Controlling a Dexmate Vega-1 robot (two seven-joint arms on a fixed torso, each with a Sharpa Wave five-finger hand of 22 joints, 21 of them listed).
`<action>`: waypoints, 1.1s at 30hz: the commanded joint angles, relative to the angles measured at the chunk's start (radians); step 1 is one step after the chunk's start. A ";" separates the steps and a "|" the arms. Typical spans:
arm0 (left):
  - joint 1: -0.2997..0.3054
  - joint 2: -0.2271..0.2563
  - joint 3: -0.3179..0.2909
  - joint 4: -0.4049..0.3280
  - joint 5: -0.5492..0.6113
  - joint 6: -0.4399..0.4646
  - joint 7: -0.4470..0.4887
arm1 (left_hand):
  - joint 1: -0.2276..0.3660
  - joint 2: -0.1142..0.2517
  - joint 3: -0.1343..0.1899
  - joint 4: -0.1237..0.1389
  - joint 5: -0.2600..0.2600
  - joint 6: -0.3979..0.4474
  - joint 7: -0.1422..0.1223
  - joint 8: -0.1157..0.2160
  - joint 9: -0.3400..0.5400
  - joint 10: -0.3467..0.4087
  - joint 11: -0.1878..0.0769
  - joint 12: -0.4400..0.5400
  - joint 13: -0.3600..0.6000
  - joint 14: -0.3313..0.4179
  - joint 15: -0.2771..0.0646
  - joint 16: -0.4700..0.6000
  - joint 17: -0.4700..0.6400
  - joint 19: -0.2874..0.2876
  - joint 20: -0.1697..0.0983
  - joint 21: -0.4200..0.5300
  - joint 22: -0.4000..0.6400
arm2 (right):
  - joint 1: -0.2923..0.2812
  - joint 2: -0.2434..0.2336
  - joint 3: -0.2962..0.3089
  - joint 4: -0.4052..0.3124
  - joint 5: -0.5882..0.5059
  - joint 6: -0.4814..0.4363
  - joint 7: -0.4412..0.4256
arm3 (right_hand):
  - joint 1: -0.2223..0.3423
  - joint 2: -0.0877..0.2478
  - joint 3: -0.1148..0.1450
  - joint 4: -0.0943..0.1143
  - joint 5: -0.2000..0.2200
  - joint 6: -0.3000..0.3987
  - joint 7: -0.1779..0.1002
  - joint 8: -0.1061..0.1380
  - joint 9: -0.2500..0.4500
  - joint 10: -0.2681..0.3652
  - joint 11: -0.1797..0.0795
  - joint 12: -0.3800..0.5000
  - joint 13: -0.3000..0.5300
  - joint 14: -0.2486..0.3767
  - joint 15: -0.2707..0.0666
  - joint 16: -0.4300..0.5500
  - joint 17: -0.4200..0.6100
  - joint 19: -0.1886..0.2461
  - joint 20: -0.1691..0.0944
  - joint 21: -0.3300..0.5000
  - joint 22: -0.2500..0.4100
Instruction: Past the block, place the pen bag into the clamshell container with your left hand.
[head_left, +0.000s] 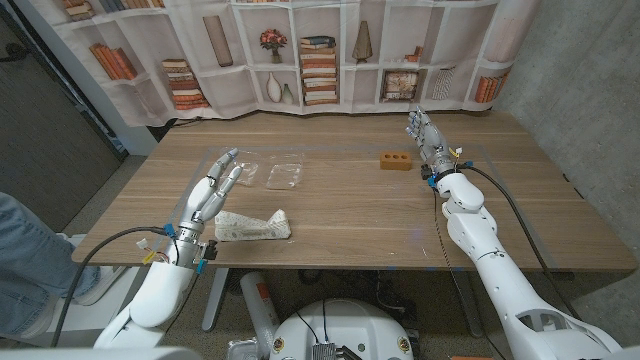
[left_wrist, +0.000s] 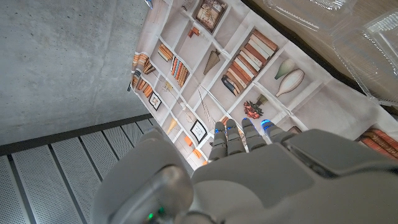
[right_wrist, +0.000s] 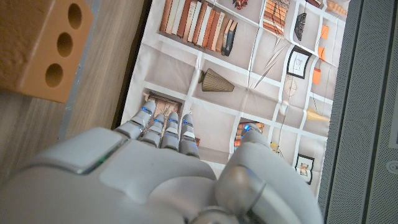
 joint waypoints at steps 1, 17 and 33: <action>0.020 -0.030 -0.013 0.005 0.099 -0.030 0.055 | 0.014 0.001 0.002 -0.007 0.007 0.018 0.001 0.006 0.005 0.014 0.002 0.003 0.006 0.010 -0.001 0.003 0.001 0.013 0.000 0.008 0.002 | 0.000 0.004 -0.002 -0.001 0.002 0.005 -0.002 | 0.003 0.006 0.000 -0.007 -0.004 0.008 -0.002 -0.004 0.004 0.010 0.002 0.001 0.004 0.013 0.001 -0.003 0.005 0.012 -0.025 -0.004 0.002; 0.064 -0.063 -0.045 -0.048 0.276 0.015 0.158 | 0.038 0.001 0.004 -0.021 0.016 0.054 -0.003 0.011 0.005 0.042 -0.005 0.004 0.006 0.039 -0.007 0.005 0.001 0.039 -0.005 0.009 0.001 | 0.011 0.012 -0.004 0.014 0.004 0.009 0.001 | 0.005 0.007 0.000 -0.010 -0.004 0.012 -0.005 -0.004 0.004 0.015 0.001 0.002 0.004 0.017 -0.001 -0.003 0.005 0.016 -0.024 -0.011 0.002; 0.121 -0.046 -0.050 -0.124 0.354 0.114 0.204 | 0.062 -0.001 0.007 -0.035 0.023 0.064 -0.005 0.009 0.005 0.050 -0.009 0.001 0.007 0.053 -0.006 0.004 0.001 0.047 0.002 0.006 0.001 | 0.006 0.010 0.003 0.009 0.008 0.007 0.003 | 0.004 0.007 -0.002 -0.012 -0.004 0.013 -0.007 -0.004 0.004 0.018 -0.003 0.001 0.004 0.021 -0.002 -0.003 0.005 0.019 -0.023 -0.018 0.003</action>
